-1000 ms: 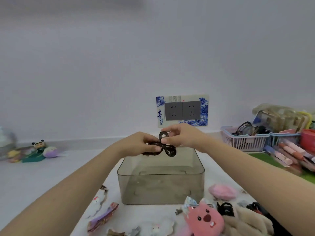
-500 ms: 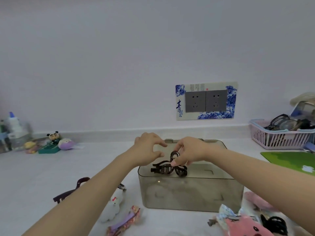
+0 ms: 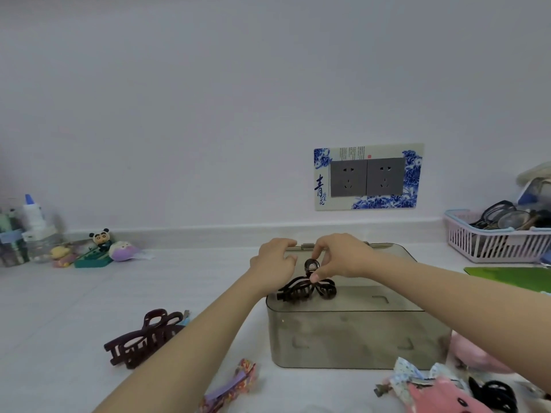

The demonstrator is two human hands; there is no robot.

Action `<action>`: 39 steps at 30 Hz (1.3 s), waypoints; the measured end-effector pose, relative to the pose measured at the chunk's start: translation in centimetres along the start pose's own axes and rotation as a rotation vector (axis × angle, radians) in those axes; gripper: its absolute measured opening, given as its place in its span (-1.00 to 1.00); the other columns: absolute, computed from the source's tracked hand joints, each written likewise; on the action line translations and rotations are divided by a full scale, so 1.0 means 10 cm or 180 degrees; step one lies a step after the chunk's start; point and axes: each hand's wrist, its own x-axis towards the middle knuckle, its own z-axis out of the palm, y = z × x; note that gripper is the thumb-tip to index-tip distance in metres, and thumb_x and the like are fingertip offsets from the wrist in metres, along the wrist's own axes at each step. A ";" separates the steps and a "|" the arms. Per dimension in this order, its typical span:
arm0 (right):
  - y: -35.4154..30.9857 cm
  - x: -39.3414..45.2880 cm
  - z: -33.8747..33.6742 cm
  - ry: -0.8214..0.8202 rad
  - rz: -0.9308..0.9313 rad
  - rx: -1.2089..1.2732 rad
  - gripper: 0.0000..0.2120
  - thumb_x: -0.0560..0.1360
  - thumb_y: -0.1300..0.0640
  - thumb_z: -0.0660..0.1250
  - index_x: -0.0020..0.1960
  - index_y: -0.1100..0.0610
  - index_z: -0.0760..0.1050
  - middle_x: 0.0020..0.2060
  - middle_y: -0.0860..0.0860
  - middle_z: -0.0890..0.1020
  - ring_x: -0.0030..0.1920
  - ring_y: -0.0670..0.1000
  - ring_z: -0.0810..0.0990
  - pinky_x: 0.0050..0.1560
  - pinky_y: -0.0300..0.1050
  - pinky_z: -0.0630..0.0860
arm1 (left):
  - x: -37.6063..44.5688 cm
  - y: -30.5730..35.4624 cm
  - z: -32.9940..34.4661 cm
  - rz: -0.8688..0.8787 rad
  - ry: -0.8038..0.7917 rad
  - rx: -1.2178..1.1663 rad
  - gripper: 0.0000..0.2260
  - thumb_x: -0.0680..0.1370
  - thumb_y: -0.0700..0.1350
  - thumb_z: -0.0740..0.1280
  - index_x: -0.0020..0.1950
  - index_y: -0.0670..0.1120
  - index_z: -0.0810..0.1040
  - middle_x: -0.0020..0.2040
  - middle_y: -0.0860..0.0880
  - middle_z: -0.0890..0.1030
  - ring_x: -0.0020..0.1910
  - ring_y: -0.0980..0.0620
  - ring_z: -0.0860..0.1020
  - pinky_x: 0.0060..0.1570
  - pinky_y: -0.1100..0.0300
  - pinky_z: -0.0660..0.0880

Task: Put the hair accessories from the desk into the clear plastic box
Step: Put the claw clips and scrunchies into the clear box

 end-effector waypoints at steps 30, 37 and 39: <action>0.22 -2.10 -0.29 0.0929 -0.0578 0.0158 -0.77 0.38 -0.05 0.43 0.03 -0.07 0.61 -0.05 -0.19 0.64 -0.02 -0.22 0.52 -0.05 -0.58 0.31 | -1.50 1.01 0.02 0.1110 -0.0009 0.0099 -0.79 0.56 -0.07 0.25 0.14 -0.03 0.61 0.05 0.07 0.61 0.11 0.12 0.51 0.25 0.08 0.38; 0.69 -2.65 -0.43 0.1351 -0.0265 -0.0269 -0.86 0.46 -0.01 0.34 -0.03 -0.05 0.64 -0.06 -0.16 0.68 0.02 -0.13 0.55 0.14 -0.09 0.43 | -1.67 1.44 0.55 0.1205 -0.0511 0.0175 -0.78 0.56 -0.05 0.25 0.13 -0.03 0.60 0.08 0.03 0.63 0.06 0.11 0.54 0.21 0.08 0.42; 0.82 -2.75 -0.45 0.1410 -0.0053 -0.0495 -0.83 0.48 -0.04 0.29 0.00 -0.08 0.62 0.01 -0.13 0.66 0.12 -0.03 0.54 0.18 0.02 0.41 | -1.66 1.53 0.66 0.1257 -0.0651 0.0230 -0.78 0.56 -0.01 0.25 0.13 0.00 0.60 0.09 0.06 0.63 0.05 0.13 0.54 0.24 0.06 0.40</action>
